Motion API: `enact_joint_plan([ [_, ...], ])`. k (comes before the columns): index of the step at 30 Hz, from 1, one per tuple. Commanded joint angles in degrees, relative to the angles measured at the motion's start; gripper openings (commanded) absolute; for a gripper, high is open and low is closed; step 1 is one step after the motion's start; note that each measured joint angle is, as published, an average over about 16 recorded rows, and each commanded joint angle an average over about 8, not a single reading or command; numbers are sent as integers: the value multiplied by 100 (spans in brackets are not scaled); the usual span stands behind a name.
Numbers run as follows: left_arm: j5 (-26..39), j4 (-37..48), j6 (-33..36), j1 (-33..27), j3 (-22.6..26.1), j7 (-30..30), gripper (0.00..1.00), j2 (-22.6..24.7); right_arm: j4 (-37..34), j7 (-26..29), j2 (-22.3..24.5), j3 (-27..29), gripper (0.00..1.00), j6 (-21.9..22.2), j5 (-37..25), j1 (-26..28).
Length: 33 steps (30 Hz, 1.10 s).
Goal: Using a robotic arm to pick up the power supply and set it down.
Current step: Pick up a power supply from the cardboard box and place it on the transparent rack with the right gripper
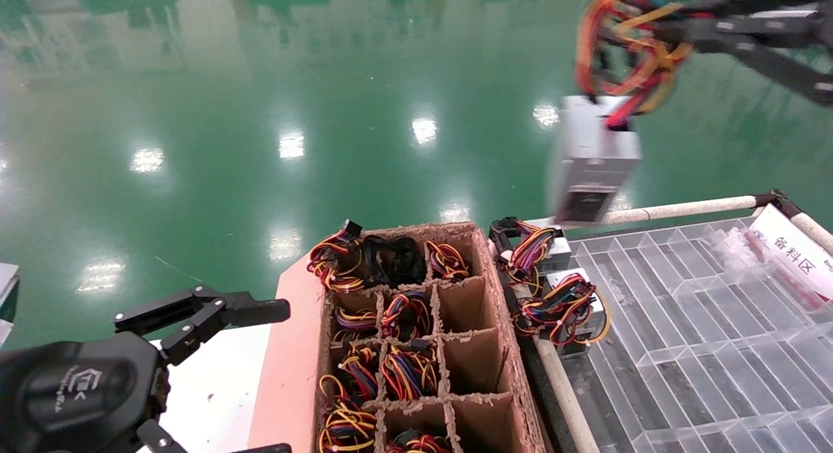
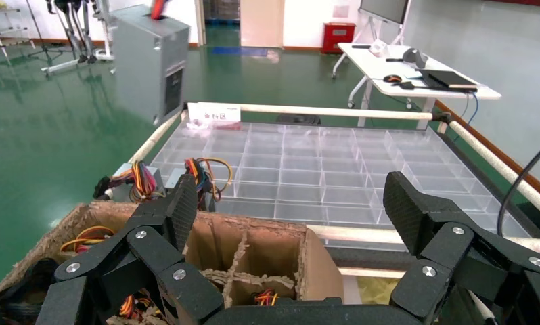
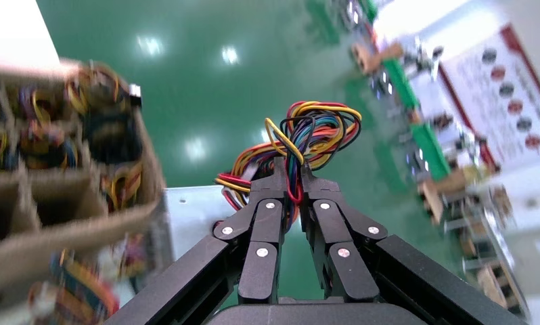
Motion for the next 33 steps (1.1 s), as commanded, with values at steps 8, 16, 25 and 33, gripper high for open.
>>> enact_joint_plan([
  [8, 0, 0, 0, 0, 0, 0, 100, 0, 20, 65, 845, -247, 0, -442, -7, 76],
  [16, 0, 0, 0, 0, 0, 0, 100, 0, 26, -46, 1395, -612, 0, -362, 427, -488],
  [25, 0, 0, 0, 0, 0, 0, 100, 0, -48, -182, 1279, -1032, 0, -307, 574, -990],
  [33, 0, 0, 0, 0, 0, 0, 100, 0, -275, -316, 824, -1331, 0, -294, 321, -1048],
])
